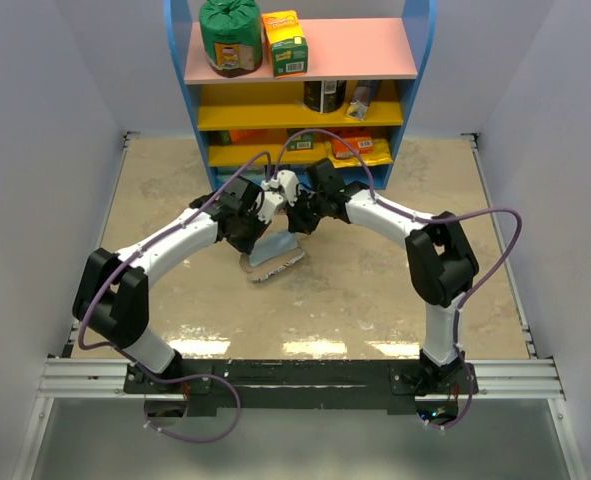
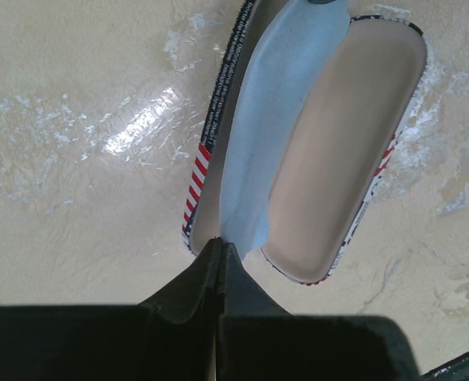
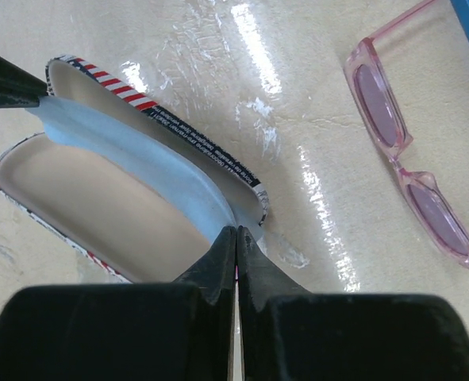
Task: Organize the sunglasses
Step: Place the folded cleaning cloth in the sunglasses case.
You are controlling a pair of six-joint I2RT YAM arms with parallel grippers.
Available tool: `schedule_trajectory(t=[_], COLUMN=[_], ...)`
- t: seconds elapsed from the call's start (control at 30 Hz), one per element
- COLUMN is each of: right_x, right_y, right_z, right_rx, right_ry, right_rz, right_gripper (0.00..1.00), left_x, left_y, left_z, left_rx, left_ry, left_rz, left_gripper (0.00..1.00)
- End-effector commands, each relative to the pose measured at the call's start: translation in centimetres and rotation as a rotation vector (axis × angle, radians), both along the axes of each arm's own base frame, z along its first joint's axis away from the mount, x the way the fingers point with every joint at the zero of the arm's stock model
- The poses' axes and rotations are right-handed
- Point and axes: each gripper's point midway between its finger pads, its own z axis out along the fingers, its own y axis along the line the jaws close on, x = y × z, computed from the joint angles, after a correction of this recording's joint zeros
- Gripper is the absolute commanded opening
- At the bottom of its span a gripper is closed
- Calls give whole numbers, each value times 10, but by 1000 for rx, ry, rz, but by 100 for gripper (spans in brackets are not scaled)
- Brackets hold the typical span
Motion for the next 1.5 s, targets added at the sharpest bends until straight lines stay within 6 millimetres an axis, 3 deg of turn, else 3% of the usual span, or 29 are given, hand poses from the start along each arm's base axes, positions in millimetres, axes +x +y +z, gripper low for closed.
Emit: schedule_trajectory(t=[0.0,0.3,0.43,0.7,0.93,1.47], right_x=[-16,-28,-26,-17,-8,4], right_y=[40,35,36,42,48,66], right_z=[61,78,71,47,32,31], right_rx=[136,151,138,106,80,99], right_ry=[-135,-146,-129,-101,-101,-135], right_rz=[125,158,155,132,116,97], right_gripper=[0,0,0,0,0,0], left_x=[-30,-56,-63,-75,-65,-45], left_y=[-33,-50,-54,-49,-36,-17], left_z=[14,26,23,-4,-24,-41], left_rx=[-82,-148,-167,-141,-53,57], left_ry=[41,72,107,207,201,150], left_rz=[-266,-348,-351,-329,-265,-179], left_gripper=[0,0,0,0,0,0])
